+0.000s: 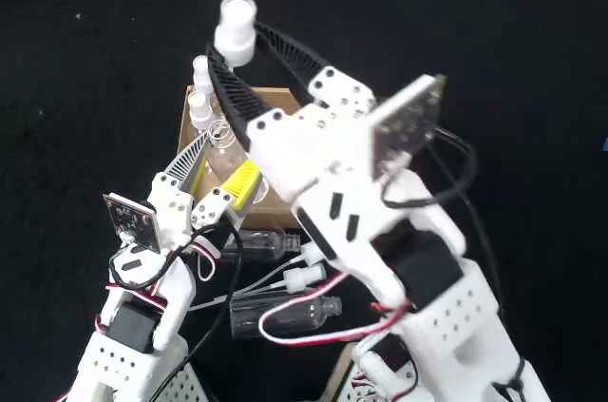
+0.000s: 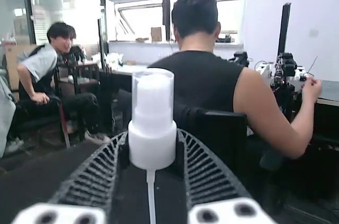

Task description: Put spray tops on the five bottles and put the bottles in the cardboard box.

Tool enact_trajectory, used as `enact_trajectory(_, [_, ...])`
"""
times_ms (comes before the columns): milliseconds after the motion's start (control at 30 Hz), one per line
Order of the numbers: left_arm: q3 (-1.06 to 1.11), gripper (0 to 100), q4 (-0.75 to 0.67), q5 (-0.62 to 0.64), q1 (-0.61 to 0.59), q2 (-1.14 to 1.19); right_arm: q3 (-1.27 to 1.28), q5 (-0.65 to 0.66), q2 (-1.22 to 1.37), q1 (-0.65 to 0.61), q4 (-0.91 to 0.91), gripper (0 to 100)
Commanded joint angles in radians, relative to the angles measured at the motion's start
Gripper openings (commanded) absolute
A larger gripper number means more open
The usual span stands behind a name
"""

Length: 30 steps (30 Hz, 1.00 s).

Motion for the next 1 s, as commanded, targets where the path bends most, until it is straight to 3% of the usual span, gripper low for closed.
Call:
enact_trajectory(0, [0.016, 3, 0.002, 0.002, 0.013, -0.018, -0.01, 0.08, 0.033, -0.012, -0.025, 1.1])
enact_trajectory(167, [0.016, 3, 0.002, 0.002, 0.013, -0.018, -0.019, 0.132, 0.033, -0.02, 0.043, 1.1])
enact_trajectory(400, [0.016, 3, 0.002, 0.002, 0.01, -0.018, -0.088, 0.232, 0.038, -0.124, 0.212, 1.1])
enact_trajectory(767, [0.016, 3, 0.003, 0.0, 0.005, -0.018, -0.128, 0.238, 0.156, -0.127, 0.267, 1.2])
enact_trajectory(967, [0.016, 3, 0.003, -0.002, 0.004, -0.018, -0.292, 0.238, 0.249, -0.127, 0.459, 1.2])
